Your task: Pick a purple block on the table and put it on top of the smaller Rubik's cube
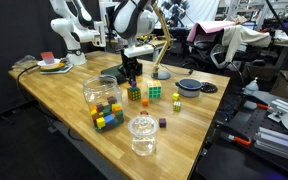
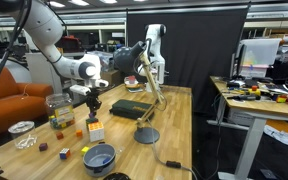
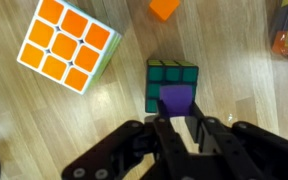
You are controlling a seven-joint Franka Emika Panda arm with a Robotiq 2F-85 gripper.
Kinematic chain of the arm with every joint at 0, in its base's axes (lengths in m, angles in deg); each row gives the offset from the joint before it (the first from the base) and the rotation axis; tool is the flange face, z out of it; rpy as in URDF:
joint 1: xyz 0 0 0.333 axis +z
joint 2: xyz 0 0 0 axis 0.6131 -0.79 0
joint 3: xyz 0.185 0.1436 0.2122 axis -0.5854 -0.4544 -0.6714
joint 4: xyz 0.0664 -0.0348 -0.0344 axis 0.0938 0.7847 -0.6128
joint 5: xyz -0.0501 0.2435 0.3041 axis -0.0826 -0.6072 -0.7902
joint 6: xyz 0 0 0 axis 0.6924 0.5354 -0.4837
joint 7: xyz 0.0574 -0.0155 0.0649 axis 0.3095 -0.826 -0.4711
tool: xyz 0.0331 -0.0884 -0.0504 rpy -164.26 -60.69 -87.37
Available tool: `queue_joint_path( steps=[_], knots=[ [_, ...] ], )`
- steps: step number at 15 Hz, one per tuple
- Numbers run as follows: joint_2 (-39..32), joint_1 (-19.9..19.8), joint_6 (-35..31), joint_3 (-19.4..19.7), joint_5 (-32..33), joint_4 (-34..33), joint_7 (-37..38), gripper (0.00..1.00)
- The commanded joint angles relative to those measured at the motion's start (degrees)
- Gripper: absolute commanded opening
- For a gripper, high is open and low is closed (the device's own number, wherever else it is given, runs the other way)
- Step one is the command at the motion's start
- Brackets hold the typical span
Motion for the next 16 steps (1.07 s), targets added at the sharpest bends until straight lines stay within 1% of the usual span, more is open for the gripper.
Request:
queue_joint_path(
  steps=[1, 5, 14, 15, 16],
  knots=[
    [-1.15, -0.29, 2.78, -0.63, 0.24, -2.52, -1.12, 0.06],
    [-1.84, -0.18, 3.72, -0.79, 0.19, -3.93, -1.04, 0.06],
    [-2.44, -0.35, 3.59, -0.4, -0.22, -3.78, -0.05, 0.06],
    [-2.53, -0.55, 3.75, -0.65, -0.64, -3.9, -0.07, 0.43],
    [-2.62, -0.71, 3.82, -0.89, -1.03, -3.99, -0.13, 0.51]
  ],
)
